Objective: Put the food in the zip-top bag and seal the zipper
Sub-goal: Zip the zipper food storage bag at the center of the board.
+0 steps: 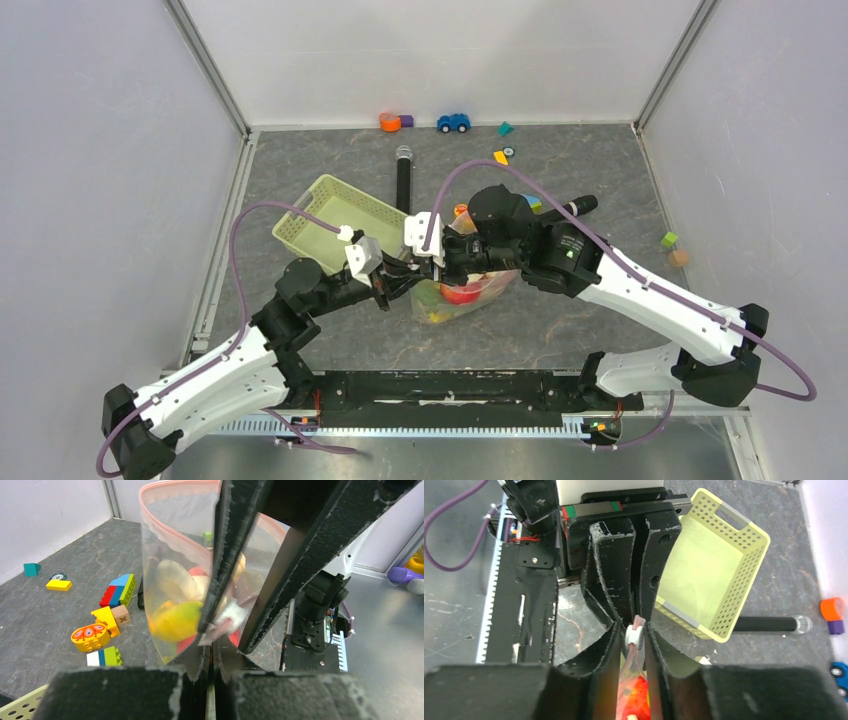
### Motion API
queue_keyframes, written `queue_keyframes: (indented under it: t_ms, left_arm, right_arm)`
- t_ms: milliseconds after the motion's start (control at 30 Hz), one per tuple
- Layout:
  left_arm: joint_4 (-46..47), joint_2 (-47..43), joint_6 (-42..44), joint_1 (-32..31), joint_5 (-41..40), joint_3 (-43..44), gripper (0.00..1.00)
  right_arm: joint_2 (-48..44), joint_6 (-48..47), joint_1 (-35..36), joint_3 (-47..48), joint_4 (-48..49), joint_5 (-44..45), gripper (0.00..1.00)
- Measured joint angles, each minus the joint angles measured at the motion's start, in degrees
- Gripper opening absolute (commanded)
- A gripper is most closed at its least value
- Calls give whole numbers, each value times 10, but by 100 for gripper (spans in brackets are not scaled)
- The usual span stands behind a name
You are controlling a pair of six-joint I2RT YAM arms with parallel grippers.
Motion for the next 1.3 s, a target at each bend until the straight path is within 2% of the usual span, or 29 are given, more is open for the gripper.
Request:
queue_keyframes:
  t_ms: [100,233,700,867,1100,1300]
  left_arm:
    - [-3,-5,0,1,-2,-2,2]
    - [-4,-9,0,1,-1,-3,2]
    - [16,-71,1,1,55,-55,2]
    - [12,-70,1,1,63,-49,2]
    - [-32,-35,-7,0,68,10,2]
    - [0,-47,-50,-3,72,-15,2]
  right_arm:
    - [0,8,0,0,-3,2,7]
    - [-1,26,3,0,-1,10,0]
    - [-83,144,12,-130,105,68,0]
    - [-120,182,13,-173,146,68,0]
    - [-162,202,11,-202,194,66,1]
    - [-179,207,10,-233,225,42,0]
